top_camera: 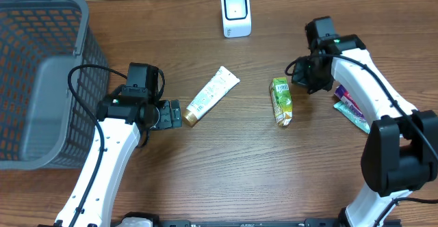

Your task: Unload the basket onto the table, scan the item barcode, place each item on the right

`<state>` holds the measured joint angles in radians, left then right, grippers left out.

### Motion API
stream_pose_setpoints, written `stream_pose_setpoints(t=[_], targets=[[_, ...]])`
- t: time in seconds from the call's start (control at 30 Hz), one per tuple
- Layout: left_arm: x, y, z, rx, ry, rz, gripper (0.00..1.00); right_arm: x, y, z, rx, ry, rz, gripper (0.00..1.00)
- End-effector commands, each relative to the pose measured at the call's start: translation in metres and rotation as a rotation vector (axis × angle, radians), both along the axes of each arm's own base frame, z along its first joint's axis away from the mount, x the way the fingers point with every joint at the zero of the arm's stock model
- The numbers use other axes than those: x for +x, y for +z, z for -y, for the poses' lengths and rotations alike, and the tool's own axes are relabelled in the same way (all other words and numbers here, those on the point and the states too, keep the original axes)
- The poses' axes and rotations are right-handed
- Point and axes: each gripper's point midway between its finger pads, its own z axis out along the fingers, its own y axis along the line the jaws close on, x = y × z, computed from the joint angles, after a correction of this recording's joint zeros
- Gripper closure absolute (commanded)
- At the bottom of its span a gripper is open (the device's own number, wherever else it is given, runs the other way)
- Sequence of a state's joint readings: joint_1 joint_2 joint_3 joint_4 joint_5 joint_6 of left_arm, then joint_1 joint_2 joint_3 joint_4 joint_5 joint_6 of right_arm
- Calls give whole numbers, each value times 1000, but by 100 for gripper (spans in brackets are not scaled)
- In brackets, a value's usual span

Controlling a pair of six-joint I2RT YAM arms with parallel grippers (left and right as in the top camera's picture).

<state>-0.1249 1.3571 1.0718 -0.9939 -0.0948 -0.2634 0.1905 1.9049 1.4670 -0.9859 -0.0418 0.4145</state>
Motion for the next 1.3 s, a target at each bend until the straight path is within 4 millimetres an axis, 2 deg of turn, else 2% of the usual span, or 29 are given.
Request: stream_pose_setpoints(t=[0.0, 0.2, 0.3, 0.37, 0.5, 0.6, 0.63, 0.77, 0.83, 0.87, 0.9, 0.93, 0.97, 1.1, 1.17, 1.27], targets=[[0, -2, 0, 5, 9, -1, 0, -12, -12, -9, 31, 23, -3, 96], [0, -2, 0, 5, 9, -1, 0, -21, -22, -22, 37, 76, -12, 96], [0, -2, 0, 5, 9, -1, 0, -23, -17, -51, 144, 213, 5, 96], [0, -2, 0, 5, 9, -2, 0, -32, -10, -72, 202, 260, -16, 96], [0, -2, 0, 5, 9, -1, 1, -47, 7, -110, 210, 372, -27, 96], [0, -2, 0, 5, 9, -1, 0, -63, 9, -139, 202, 462, -28, 96], [0, -2, 0, 5, 9, -1, 1, -67, 7, -144, 175, 469, -26, 96], [0, -2, 0, 5, 9, -1, 0, -64, 8, -140, 112, 428, -13, 96], [0, -2, 0, 5, 9, -1, 1, -60, 13, -133, 109, 410, -20, 90], [0, -2, 0, 5, 9, -1, 1, -58, 17, -125, 103, 421, -26, 79], [0, -2, 0, 5, 9, -2, 0, -58, 19, -120, 93, 453, -29, 53], [0, -2, 0, 5, 9, -1, 0, -62, 18, -114, 76, 507, -42, 21], [0, -2, 0, 5, 9, -1, 0, -65, 18, -112, 71, 521, -56, 11], [0, -2, 0, 5, 9, -1, 1, -78, 7, -106, 48, 550, -104, 10], [0, -2, 0, 5, 9, -1, 0, -77, -2, -103, 5, 556, -89, 11], [0, -2, 0, 5, 9, -1, 1, -78, -11, -108, -2, 571, -72, 17]])
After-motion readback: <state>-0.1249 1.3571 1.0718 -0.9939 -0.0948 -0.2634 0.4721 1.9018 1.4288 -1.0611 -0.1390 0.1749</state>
